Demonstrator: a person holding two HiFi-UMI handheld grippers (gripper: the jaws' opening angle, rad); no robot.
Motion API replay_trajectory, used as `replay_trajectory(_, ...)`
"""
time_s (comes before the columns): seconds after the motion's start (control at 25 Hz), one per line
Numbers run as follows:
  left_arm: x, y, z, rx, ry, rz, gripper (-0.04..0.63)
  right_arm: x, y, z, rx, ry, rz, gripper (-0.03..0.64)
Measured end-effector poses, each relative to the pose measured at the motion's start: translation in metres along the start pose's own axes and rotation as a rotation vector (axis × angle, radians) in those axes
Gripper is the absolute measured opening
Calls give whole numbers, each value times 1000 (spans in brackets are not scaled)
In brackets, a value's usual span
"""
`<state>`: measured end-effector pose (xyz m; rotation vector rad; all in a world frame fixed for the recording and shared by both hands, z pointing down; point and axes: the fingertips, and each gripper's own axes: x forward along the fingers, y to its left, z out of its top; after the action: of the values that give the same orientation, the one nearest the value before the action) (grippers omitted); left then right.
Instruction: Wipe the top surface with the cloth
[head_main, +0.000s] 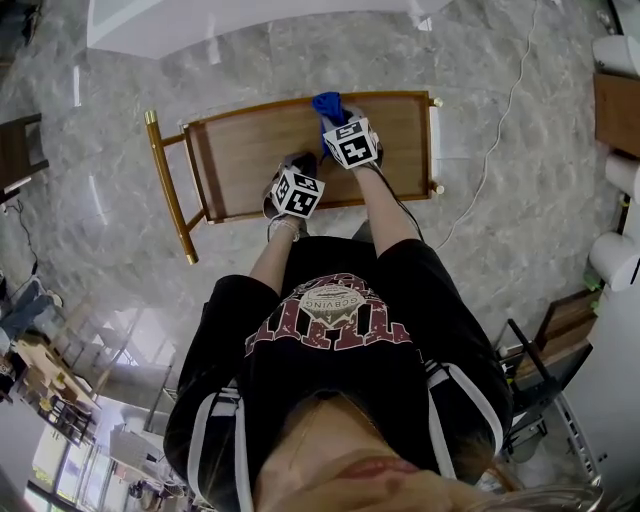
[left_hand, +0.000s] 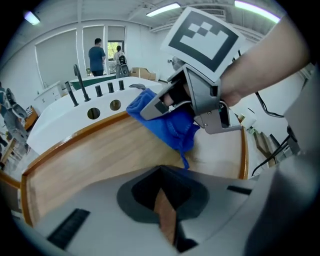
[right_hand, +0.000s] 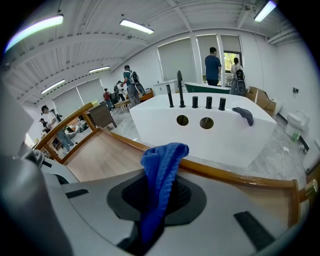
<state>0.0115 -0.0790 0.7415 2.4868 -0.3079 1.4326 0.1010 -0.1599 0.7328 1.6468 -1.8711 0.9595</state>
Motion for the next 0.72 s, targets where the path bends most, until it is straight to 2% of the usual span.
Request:
replay_trajectory(0.12,0,1,0,-23,13,-20,48,-4,-7,-2,7,-2,-9,55)
replay_trajectory(0.32,1,0,1,-4,42,-19,48,-12,-22,-7,19,4,-25,56)
replay_trajectory(0.72,1,1,-1,-7,43,-14,48,-29,-53,-20,54,14,-74,56)
